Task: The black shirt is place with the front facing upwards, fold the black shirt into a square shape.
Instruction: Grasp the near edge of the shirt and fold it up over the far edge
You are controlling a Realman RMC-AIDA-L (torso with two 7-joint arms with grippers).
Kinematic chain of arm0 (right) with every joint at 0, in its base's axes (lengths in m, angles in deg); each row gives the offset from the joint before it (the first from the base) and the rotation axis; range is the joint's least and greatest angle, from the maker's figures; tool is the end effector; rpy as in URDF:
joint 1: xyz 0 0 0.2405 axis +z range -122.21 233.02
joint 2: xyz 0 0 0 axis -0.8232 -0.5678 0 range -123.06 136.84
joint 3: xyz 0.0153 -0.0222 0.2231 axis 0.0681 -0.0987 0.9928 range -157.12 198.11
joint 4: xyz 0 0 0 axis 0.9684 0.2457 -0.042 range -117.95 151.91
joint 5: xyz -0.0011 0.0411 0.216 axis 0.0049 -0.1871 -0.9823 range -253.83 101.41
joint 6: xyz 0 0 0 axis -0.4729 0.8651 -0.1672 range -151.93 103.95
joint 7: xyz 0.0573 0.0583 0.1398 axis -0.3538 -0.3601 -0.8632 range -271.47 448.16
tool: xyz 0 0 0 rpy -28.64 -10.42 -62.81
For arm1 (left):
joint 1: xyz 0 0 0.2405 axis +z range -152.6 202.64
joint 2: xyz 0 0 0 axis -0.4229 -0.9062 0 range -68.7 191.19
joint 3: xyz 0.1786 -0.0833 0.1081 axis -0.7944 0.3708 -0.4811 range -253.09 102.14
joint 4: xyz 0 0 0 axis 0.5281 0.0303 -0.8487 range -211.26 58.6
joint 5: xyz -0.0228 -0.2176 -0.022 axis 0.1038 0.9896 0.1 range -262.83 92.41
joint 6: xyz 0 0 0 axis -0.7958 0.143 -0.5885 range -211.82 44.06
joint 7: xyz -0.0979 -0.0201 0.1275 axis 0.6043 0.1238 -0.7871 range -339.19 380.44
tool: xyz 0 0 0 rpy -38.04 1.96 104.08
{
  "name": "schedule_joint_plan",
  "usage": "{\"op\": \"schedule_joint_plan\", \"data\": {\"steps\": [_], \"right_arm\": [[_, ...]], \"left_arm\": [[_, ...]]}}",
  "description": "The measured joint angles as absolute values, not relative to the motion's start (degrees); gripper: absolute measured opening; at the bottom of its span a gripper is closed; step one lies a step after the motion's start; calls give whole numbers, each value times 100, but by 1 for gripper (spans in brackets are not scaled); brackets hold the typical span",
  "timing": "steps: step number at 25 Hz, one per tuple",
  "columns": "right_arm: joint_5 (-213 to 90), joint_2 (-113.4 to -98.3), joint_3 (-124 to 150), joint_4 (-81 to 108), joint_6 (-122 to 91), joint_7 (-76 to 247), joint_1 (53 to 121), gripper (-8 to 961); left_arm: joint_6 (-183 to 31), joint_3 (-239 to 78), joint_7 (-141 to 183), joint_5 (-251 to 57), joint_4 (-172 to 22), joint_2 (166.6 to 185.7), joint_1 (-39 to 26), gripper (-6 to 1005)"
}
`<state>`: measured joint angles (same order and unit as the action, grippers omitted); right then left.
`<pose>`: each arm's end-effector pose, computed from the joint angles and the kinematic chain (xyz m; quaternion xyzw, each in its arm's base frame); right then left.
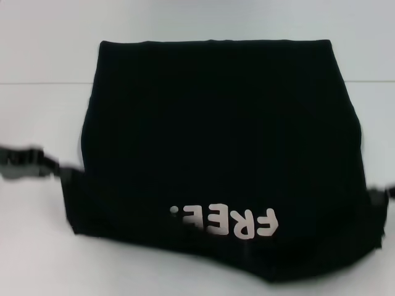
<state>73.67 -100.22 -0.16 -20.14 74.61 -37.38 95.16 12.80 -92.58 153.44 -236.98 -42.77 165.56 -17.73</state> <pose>0.2866 0.3396 0.0836 -0.8094 0.5763 0.0786 0.0807 -0.2816 0.3567 0.0960 -0.7706 -0.6232 -0.0965 0.0921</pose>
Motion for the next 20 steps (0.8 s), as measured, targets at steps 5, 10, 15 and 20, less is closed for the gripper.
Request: {"op": "schedule_joint_plan", "data": {"steps": [5, 10, 15, 20], "right_arm": [[6153, -9951, 349, -1913, 6613, -3986, 9366, 136], [5162, -10006, 419, -1385, 5548, -3679, 9302, 147], [4686, -10269, 377, -1212, 4529, -3129, 9395, 158], [4487, -10464, 358, -1183, 3879, -2672, 9596, 169]], "left_arm": [[205, -8596, 15383, -22959, -4344, 16584, -1680, 13], [-673, -8553, 15175, -22112, -4529, 16782, -1549, 13], [-1409, -8559, 14897, -21953, -4610, 17032, -1624, 14], [-1956, -8563, 14518, -21677, -4621, 17224, -1771, 15]]}}
